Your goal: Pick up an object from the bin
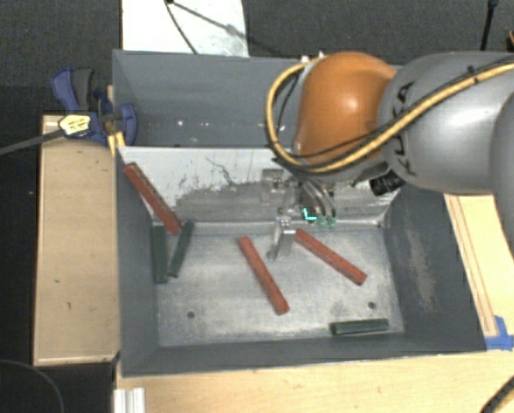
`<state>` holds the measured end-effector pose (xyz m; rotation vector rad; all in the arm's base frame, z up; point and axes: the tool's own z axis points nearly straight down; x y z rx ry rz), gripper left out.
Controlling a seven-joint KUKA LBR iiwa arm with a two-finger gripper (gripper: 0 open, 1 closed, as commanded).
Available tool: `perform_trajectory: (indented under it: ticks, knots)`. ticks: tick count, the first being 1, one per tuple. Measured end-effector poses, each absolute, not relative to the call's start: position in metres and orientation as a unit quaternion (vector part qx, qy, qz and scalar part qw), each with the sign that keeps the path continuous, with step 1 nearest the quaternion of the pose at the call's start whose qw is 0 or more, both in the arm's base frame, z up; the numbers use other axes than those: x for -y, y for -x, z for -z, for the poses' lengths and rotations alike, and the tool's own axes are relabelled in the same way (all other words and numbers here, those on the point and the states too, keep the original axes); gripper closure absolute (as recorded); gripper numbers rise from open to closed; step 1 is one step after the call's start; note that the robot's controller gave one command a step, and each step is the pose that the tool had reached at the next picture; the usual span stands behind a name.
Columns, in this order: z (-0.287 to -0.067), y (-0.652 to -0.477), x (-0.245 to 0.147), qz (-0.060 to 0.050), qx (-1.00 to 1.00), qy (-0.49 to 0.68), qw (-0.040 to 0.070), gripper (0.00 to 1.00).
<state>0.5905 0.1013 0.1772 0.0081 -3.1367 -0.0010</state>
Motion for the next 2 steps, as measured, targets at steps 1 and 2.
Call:
perform_trajectory:
  ticks: [1,2]
  knots:
    - [-0.066,-0.546,-0.097,0.000,0.998,0.069,0.004,0.00]
    - [-0.101,-0.514,-0.090,0.000,0.992,0.123,0.001,0.00]
